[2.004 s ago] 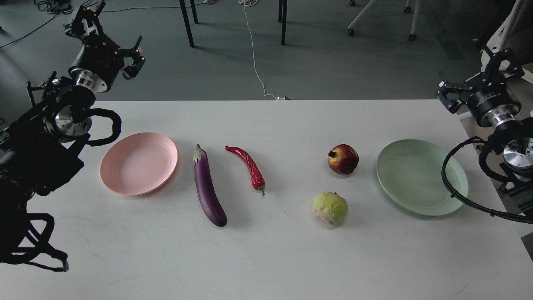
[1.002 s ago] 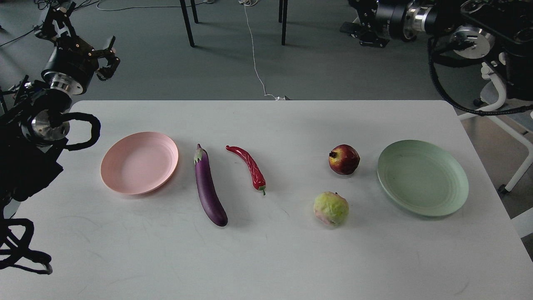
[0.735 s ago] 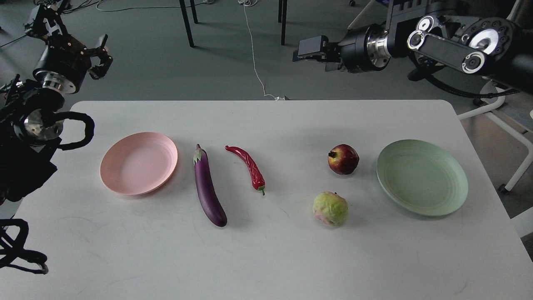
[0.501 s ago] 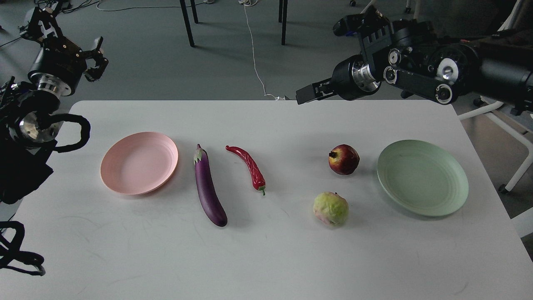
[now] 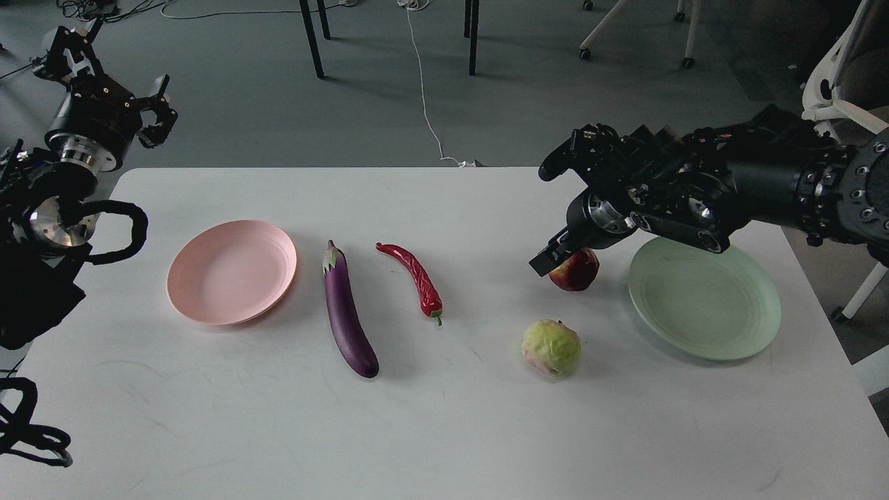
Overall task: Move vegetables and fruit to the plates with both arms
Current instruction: 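Grasp the red apple with the right hand, then carry the apple onto the light green plate and release it, then grasp the pale green fruit with the right hand, then place the pale green fruit on the green plate beside the apple, then lift the right hand away from the plate and move the left gripper toward the eggplant, then lower the left gripper and grasp the purple eggplant, then lift the eggplant and lay it on the pink plate, open the gripper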
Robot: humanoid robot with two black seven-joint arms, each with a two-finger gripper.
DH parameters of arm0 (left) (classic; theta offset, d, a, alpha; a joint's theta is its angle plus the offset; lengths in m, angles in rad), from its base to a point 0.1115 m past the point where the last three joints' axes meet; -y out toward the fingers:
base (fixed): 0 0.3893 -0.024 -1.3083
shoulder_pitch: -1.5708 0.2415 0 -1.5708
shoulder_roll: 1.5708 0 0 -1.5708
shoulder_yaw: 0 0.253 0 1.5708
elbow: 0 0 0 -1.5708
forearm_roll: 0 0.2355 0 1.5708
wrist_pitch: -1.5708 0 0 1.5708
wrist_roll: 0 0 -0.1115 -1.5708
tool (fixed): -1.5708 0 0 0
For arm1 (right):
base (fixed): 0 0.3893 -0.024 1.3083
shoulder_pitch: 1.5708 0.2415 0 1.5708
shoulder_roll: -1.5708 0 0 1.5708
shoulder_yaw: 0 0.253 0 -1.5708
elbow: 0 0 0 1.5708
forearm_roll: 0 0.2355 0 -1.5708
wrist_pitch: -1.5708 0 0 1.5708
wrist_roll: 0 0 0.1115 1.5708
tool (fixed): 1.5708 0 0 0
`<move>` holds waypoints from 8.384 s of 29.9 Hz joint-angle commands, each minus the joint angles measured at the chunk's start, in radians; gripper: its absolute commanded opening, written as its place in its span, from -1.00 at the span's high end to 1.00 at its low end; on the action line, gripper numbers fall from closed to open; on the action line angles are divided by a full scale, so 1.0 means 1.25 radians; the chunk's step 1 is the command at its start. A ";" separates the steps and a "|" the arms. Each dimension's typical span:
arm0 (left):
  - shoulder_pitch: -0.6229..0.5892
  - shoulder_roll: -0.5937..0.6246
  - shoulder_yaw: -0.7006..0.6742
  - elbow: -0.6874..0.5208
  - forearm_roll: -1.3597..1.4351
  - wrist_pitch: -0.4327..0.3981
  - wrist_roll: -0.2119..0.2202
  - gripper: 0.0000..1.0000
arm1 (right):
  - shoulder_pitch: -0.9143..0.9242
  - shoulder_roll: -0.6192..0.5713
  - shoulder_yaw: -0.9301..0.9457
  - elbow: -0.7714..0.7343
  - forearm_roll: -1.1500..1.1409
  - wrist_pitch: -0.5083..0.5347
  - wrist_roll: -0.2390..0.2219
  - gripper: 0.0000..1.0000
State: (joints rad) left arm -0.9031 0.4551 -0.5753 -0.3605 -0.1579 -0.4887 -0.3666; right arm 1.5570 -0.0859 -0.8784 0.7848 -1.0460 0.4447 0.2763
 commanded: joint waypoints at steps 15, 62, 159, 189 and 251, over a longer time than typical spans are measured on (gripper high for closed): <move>0.019 -0.001 0.000 0.002 0.001 0.000 0.001 -0.97 | -0.069 0.001 -0.008 -0.044 -0.020 -0.029 -0.005 -0.05; 0.021 0.009 0.001 0.002 0.000 0.000 0.002 -0.97 | 0.060 -0.341 0.127 0.311 -0.090 -0.065 -0.044 -0.93; -0.146 0.170 0.177 -0.591 0.636 0.015 0.091 -0.96 | -0.400 -0.346 1.159 -0.085 0.477 -0.081 -0.042 -0.97; -0.128 0.080 0.428 -0.783 1.372 0.000 0.443 -0.79 | -0.831 -0.372 1.399 0.013 0.906 0.035 0.022 -0.98; -0.030 0.252 0.214 -0.684 1.254 0.000 0.441 0.62 | -0.808 -0.412 1.412 0.012 0.897 0.035 0.013 -0.98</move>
State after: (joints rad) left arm -0.9548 0.7236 -0.3141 -1.2701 1.4005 -0.4888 0.1841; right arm 0.5457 -0.6005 0.8913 0.7992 0.0767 0.4887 0.2930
